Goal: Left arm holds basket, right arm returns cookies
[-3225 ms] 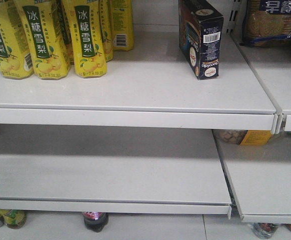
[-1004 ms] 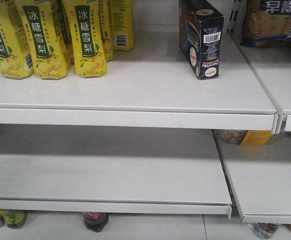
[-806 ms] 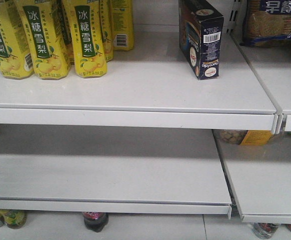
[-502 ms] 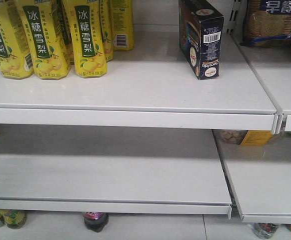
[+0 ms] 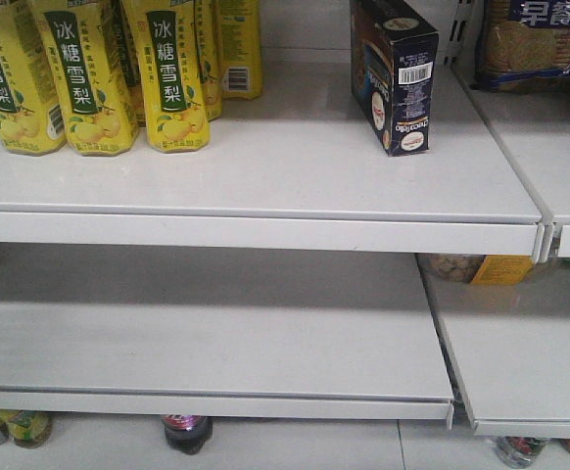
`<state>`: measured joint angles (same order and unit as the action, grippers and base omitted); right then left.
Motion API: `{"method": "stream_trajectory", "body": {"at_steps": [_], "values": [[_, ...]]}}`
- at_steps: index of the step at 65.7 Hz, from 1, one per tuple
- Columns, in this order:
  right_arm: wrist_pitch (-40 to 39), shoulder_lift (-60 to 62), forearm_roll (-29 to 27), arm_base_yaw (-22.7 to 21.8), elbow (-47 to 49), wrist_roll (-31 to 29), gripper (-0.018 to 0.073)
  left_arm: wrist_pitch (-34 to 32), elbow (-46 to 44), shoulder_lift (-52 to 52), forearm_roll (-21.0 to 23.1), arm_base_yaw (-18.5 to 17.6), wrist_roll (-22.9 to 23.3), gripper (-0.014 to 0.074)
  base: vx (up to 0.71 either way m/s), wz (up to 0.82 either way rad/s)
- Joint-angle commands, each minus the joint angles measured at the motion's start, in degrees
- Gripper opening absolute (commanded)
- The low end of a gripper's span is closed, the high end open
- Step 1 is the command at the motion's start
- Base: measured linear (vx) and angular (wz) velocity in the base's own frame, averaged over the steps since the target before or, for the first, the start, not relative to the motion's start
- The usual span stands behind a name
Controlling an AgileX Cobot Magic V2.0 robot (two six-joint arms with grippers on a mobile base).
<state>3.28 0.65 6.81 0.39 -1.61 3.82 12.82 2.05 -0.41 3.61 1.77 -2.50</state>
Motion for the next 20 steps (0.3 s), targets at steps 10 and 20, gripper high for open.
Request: {"method": "stream_trajectory", "body": {"at_steps": [10, 20], "values": [[-3.95, 0.71, 0.23, -0.35, -1.02, -0.57, -0.0006, -6.14, -1.84, -1.00, -0.59, -0.01, -1.17, -0.0003, 0.00, 0.00], [-3.95, 0.71, 0.23, -0.35, -1.02, -0.57, -0.0006, -6.14, -1.84, -1.00, -0.59, -0.01, -1.17, -0.0003, 0.00, 0.00]]}}
